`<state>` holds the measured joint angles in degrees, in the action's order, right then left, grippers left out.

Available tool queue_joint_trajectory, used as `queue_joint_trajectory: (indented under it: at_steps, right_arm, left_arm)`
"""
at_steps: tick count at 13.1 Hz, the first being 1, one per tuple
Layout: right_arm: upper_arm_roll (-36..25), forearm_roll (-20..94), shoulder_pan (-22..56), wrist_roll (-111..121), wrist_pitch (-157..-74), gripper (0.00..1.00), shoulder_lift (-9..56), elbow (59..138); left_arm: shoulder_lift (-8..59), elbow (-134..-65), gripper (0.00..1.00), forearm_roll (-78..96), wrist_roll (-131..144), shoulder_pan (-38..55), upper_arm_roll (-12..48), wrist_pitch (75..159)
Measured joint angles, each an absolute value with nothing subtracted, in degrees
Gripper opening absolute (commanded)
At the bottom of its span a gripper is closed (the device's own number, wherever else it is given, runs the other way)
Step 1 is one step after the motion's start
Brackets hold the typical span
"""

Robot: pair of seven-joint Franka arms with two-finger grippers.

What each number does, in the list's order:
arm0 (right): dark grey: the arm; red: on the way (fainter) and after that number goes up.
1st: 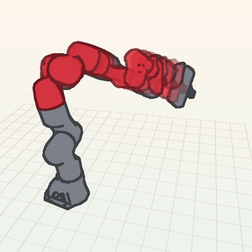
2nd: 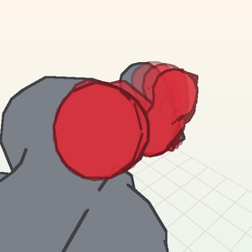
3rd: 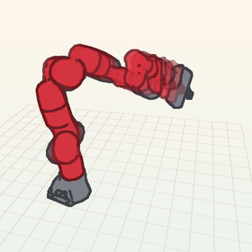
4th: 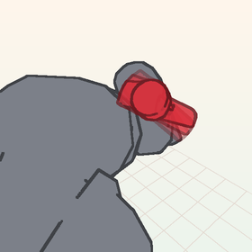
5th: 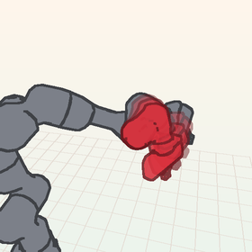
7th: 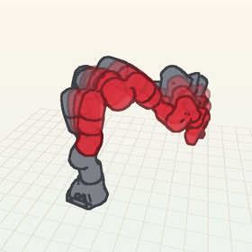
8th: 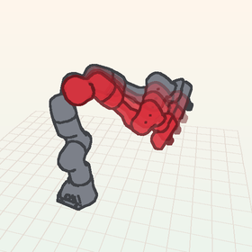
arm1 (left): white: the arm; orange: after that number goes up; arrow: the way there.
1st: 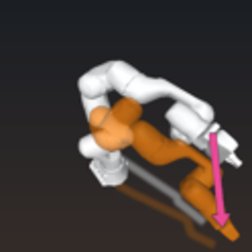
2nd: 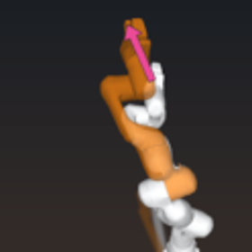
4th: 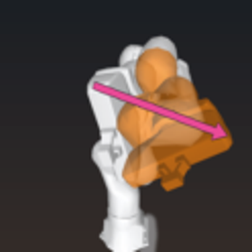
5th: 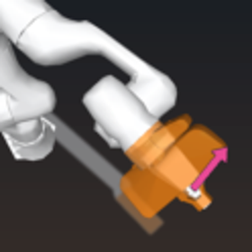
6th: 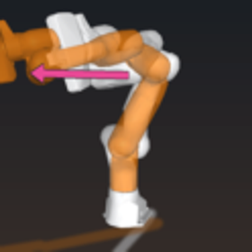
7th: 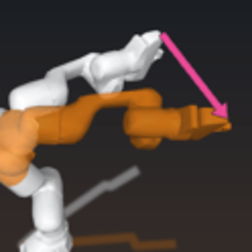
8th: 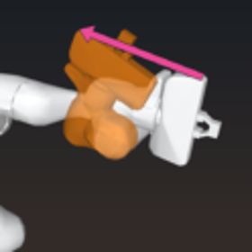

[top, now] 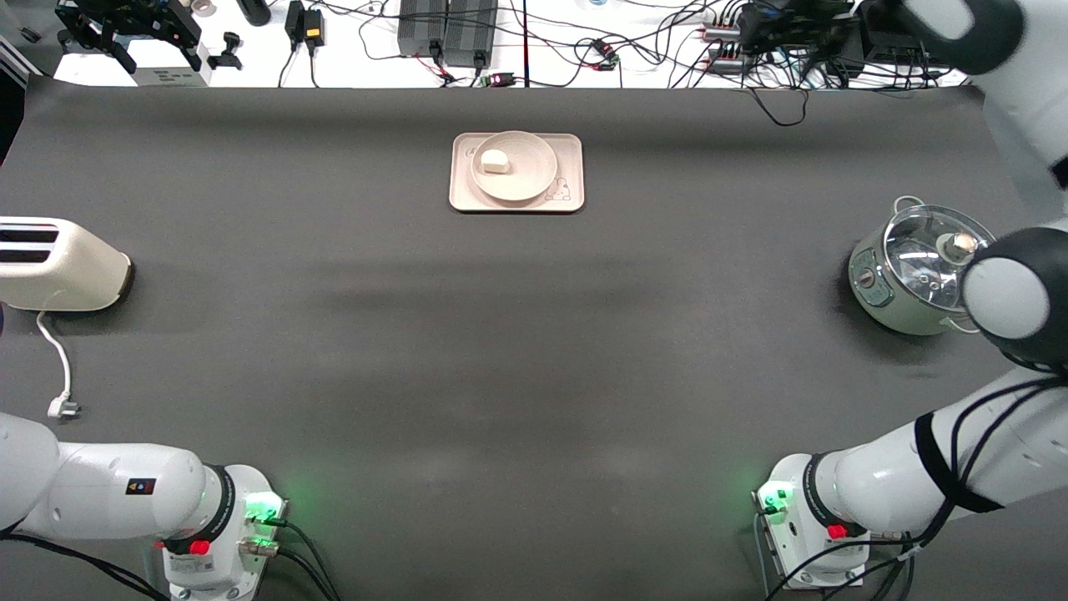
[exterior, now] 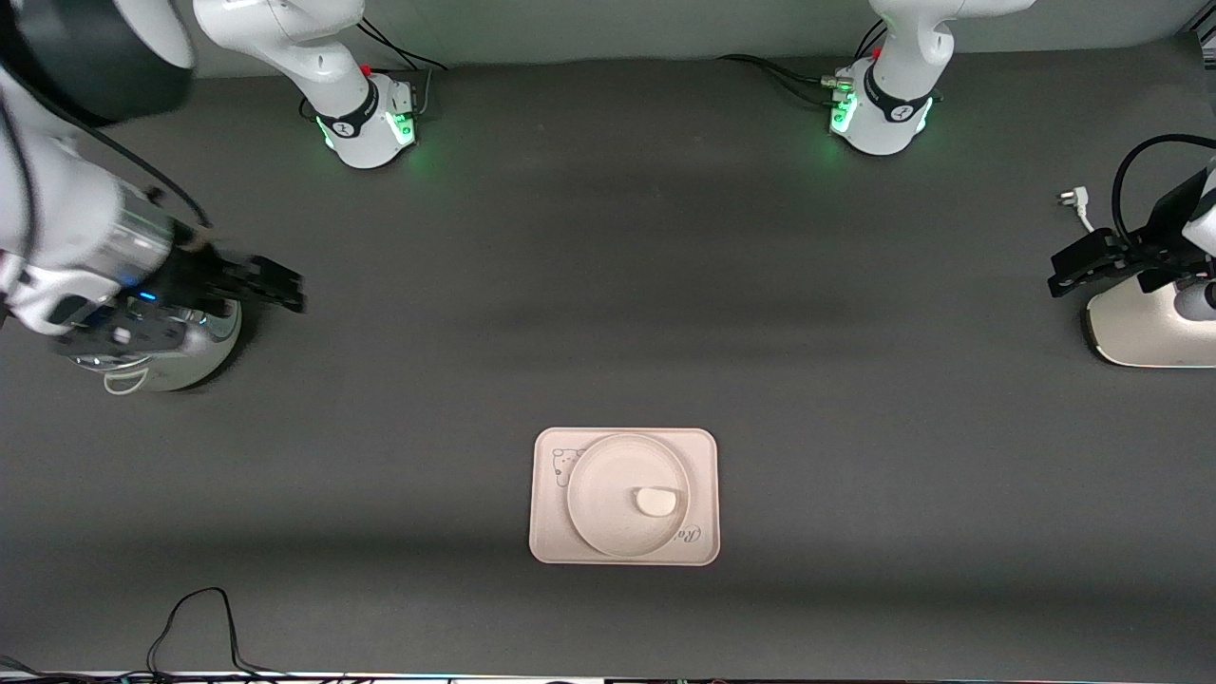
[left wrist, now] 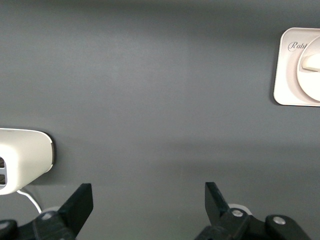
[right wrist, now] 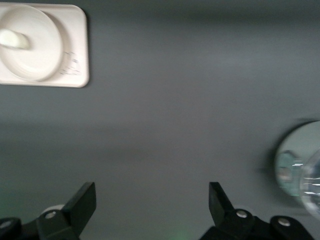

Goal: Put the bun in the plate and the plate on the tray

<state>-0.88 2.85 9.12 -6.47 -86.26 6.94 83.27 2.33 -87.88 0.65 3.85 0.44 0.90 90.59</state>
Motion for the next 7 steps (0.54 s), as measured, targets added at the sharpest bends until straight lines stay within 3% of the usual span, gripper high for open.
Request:
queue_joint_trajectory:
  at_steps: [7]
  right_arm:
    - [-6.8,1.0,5.3,2.4,-86.5,1.0,3.0,87.5]
  left_arm:
    - [2.5,-87.9,1.0,0.6,3.9,0.6,1.5,90.6]
